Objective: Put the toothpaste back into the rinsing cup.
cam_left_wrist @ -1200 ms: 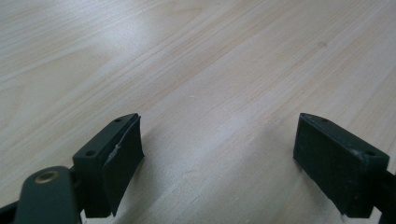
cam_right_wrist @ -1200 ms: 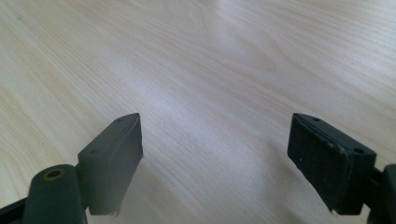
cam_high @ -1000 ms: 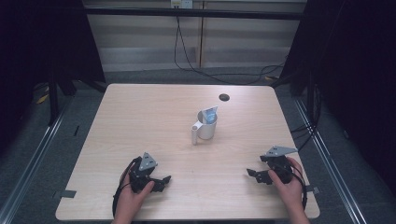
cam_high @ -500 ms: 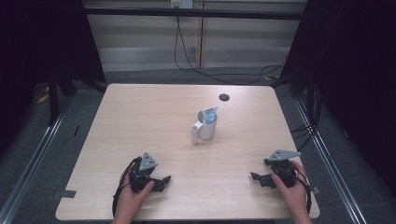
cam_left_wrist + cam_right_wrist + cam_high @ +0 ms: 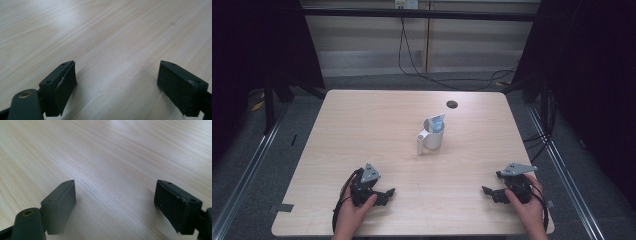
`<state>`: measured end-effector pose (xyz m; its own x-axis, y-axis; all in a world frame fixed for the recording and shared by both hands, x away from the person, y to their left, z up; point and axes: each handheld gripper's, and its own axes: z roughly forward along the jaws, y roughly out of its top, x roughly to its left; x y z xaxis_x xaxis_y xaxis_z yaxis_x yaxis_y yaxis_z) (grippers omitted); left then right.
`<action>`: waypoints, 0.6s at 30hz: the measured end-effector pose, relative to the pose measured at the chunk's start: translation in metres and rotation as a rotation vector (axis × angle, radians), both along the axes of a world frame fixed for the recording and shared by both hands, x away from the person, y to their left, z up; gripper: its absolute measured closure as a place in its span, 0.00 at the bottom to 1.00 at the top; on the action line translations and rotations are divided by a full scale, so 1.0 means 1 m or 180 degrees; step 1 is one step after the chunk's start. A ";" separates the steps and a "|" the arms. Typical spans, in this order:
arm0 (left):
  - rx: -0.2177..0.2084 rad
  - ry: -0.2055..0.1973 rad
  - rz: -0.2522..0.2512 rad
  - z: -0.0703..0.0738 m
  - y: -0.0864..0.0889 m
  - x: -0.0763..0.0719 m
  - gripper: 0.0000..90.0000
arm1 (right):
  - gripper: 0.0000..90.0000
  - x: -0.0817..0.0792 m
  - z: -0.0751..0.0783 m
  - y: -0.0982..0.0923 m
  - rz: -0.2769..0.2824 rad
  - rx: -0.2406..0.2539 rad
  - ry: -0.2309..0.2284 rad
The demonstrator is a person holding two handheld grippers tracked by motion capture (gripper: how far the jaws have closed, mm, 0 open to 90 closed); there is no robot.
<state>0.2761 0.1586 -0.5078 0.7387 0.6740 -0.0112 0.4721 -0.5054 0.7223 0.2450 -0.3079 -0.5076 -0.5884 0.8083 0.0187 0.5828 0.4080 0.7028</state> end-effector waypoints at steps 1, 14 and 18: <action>0.0000 0.0000 0.0000 0.000 0.000 0.000 0.17 | 0.19 0.000 0.000 0.000 0.0000 0.0000 0.0000; 0.0000 0.0001 -0.0002 0.000 0.000 0.000 0.17 | 0.19 -0.004 -0.003 -0.004 0.0026 0.0065 -0.0084; -0.0001 0.0001 0.0000 0.000 0.000 0.000 0.17 | 0.19 -0.004 -0.003 -0.004 0.0027 0.0065 -0.0084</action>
